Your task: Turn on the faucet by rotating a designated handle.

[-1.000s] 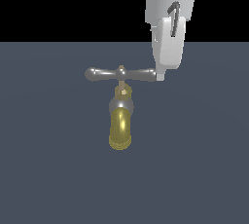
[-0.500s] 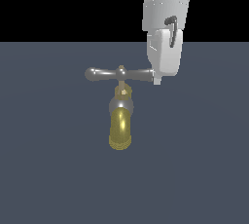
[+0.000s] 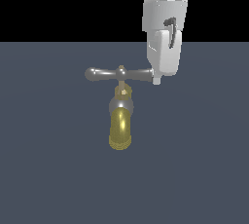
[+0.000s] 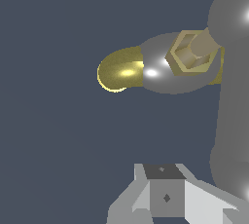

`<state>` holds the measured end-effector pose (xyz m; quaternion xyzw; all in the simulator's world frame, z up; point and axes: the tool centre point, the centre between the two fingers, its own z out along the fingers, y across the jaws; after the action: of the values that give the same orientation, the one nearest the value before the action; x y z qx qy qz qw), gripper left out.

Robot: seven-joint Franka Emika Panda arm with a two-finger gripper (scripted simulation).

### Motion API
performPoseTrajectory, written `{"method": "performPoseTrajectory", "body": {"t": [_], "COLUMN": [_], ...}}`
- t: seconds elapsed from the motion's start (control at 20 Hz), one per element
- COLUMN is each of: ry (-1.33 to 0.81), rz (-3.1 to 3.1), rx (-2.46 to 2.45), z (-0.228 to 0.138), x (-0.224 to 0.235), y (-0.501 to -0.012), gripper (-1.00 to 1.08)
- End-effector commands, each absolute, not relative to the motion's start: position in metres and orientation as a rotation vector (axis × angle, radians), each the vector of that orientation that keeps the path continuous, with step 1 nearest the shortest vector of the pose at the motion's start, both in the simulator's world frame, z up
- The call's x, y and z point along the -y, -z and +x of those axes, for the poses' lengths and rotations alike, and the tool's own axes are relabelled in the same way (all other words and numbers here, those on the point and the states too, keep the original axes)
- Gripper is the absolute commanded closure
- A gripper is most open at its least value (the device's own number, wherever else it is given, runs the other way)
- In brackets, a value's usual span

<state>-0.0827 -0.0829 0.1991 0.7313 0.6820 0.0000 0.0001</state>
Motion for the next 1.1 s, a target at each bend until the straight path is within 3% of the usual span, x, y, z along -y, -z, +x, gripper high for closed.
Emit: {"method": "performPoseTrajectory", "body": {"t": [0.0,1.05], "ry": [0.000,0.000], "rz": [2.297,2.297], "rx": [-2.143,-2.143], "z": [-0.077,-0.018], "x": [0.084,0.096], "y": [-0.199,-0.199], "gripper": [1.08,1.08]}}
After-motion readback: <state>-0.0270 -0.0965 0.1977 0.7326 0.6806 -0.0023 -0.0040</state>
